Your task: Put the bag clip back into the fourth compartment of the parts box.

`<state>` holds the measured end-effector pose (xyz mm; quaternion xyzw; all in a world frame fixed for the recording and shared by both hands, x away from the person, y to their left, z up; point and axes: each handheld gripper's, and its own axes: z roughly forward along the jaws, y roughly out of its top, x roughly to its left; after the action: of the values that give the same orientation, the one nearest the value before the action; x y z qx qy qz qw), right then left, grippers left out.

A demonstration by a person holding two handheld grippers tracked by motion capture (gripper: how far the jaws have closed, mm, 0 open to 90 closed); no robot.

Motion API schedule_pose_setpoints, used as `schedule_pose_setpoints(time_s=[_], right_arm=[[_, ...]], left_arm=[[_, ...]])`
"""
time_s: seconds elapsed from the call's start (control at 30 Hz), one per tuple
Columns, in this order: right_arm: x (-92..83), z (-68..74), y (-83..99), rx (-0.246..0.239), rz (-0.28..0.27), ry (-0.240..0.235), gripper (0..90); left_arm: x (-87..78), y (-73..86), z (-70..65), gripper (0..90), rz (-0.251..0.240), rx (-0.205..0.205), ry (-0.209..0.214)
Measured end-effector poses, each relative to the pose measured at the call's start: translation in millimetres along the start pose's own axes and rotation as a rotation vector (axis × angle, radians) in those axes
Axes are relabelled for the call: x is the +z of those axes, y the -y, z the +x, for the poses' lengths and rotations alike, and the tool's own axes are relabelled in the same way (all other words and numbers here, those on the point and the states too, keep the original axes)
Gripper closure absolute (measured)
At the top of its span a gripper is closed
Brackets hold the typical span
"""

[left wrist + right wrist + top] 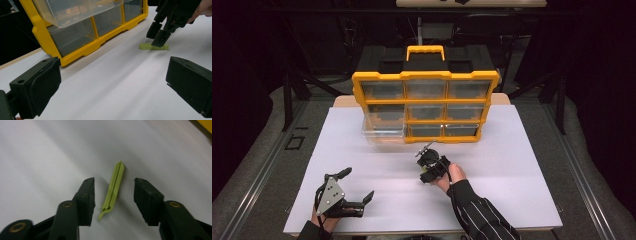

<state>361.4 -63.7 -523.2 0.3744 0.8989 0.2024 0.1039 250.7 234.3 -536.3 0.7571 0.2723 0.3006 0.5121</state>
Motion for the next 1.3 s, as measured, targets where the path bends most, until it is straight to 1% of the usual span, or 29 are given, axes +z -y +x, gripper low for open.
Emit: schedule_pose_setpoints(time_s=[0.1,0.13,0.17,0.2,0.27,0.33,0.37,0.47,0.5,0.53,0.57,0.63,0.67,0.77,0.8,0.87,0.93,1.03,1.2,1.3], right_arm=[[1.6,0.5,0.2,0.005,0.001,-0.013,62.8],[2.1,0.8,0.2,0.009,0.008,-0.008,64.4],[3.3,0.8,0.4,0.015,0.007,-0.018,65.4],[4.1,1.1,0.3,0.022,0.015,-0.015,65.6],[6.9,1.3,0.9,0.039,0.020,-0.024,66.7],[8.8,1.8,0.8,0.053,0.038,-0.010,68.5],[10.9,1.6,0.9,0.067,0.059,-0.031,69.8],[11.0,1.7,0.8,0.079,0.057,-0.028,71.7],[10.9,1.7,0.8,0.081,0.058,-0.026,73.1],[11.7,1.8,1.5,0.084,0.042,-0.022,74.8],[11.5,1.1,2.0,0.083,0.043,-0.018,78.0],[11.5,0.8,2.3,0.083,0.041,-0.018,78.8],[10.6,0.4,2.2,0.084,0.053,-0.023,79.3],[9.6,-0.7,2.2,0.082,0.060,-0.022,79.8],[11.2,-1.1,3.2,0.088,0.035,-0.028,80.0],[10.7,-1.3,3.1,0.093,0.040,-0.024,80.1],[10.3,-2.6,3.6,0.083,0.038,-0.039,80.1],[9.0,-4.6,3.9,0.074,0.034,-0.046,80.2],[6.0,-6.7,4.1,0.075,0.020,-0.038,80.2],[5.0,-9.7,4.8,0.077,0.017,-0.047,80.2]], left_arm=[[0.1,-0.1,0.0,0.1,0.000,-0.001,0.000],[0.1,0.0,0.0,0.1,-0.001,-0.002,0.001],[0.1,-0.1,0.1,0.1,0.000,-0.001,0.001],[0.1,0.0,0.1,0.1,0.000,-0.001,0.000],[0.2,0.0,0.2,0.1,0.000,-0.003,0.000],[-0.1,0.0,0.4,0.1,0.000,-0.003,0.001],[0.0,0.0,0.5,0.2,0.000,-0.004,0.001],[0.4,0.0,0.4,0.2,0.004,-0.001,0.002],[0.1,-0.1,0.2,0.2,0.003,-0.002,0.004],[-0.3,-0.2,0.0,0.2,0.000,-0.002,0.003],[-0.6,-0.4,-0.1,0.2,-0.001,0.000,0.003],[-0.6,-0.6,-0.4,0.2,0.001,0.000,0.002],[-0.4,-0.6,-0.4,0.2,0.002,0.000,0.002],[-0.1,-0.5,-0.2,0.2,0.000,-0.002,0.002],[-0.1,-0.5,-0.3,0.2,0.000,-0.002,0.002],[-0.5,-0.6,-0.4,0.2,0.002,-0.003,0.002],[-0.5,-0.6,-0.4,0.3,0.002,-0.002,0.002],[-0.3,-0.7,-0.4,0.3,0.002,-0.001,0.003],[-0.2,-0.5,-0.5,0.3,0.001,-0.002,0.005],[-0.7,-0.6,-0.7,0.3,0.001,0.000,0.006]])
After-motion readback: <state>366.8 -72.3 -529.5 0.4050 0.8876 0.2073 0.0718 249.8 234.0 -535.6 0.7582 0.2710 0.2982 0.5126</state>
